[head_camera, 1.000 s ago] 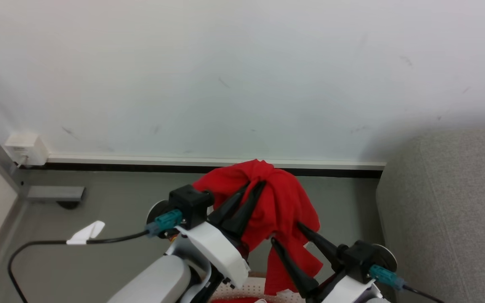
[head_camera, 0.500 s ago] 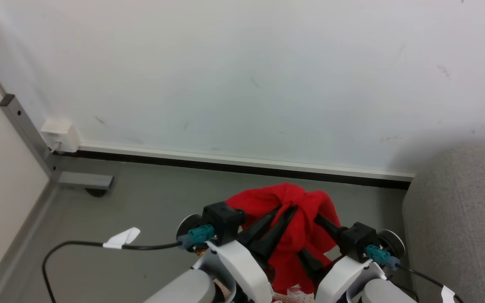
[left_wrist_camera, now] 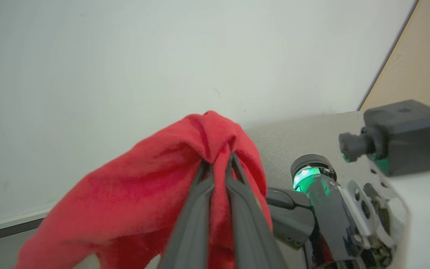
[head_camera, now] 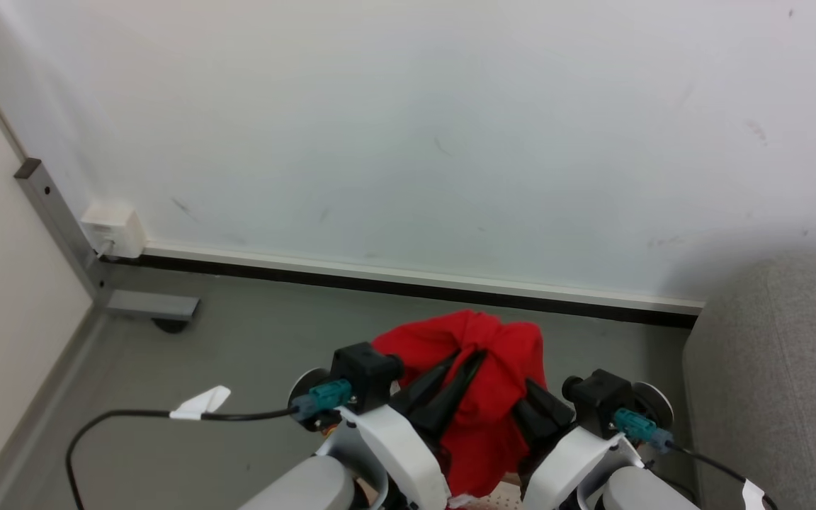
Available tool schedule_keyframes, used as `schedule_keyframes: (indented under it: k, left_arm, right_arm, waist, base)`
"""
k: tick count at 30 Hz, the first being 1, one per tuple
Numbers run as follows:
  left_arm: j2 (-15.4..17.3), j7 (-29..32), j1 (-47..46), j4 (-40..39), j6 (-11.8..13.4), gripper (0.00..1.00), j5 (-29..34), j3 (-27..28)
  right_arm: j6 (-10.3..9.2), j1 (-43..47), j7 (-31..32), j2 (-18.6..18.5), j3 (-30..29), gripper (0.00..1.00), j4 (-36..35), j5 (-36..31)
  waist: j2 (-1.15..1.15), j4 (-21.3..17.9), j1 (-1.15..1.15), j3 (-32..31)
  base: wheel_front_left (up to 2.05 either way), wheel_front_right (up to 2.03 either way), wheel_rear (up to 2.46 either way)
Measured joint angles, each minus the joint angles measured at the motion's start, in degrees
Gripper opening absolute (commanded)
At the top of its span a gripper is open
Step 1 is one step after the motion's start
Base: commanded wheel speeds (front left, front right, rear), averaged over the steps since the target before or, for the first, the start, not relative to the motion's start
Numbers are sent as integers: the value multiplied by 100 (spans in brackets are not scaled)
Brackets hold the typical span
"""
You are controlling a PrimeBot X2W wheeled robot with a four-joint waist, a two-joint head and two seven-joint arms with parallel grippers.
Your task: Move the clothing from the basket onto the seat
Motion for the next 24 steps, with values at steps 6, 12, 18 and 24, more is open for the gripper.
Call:
schedule_keyframes:
  k: [6,12,18,24]
  left_arm:
    - [79,-53,74,78,30,0,-112,71]
    - [115,-66,116,97,62,0,-141,81]
    - [126,-84,120,91,99,100,-180,104]
    - [136,-101,158,76,99,100,-241,125]
  right_arm:
    - [0,269,0,-165,-154,0,-336,155]
    - [0,438,0,-258,-332,0,-657,252]
    - [0,517,0,-298,-550,0,-884,272]
    - [0,623,0,-325,-906,0,-1070,326]
  waist:
    - [0,-64,0,-14]
    - [0,-132,0,-7]
    - [0,-181,0,10]
    - [0,-245,0,15]
  base:
    - [0,0,0]
    - [0,0,0]
    - [0,0,0]
    - [0,0,0]
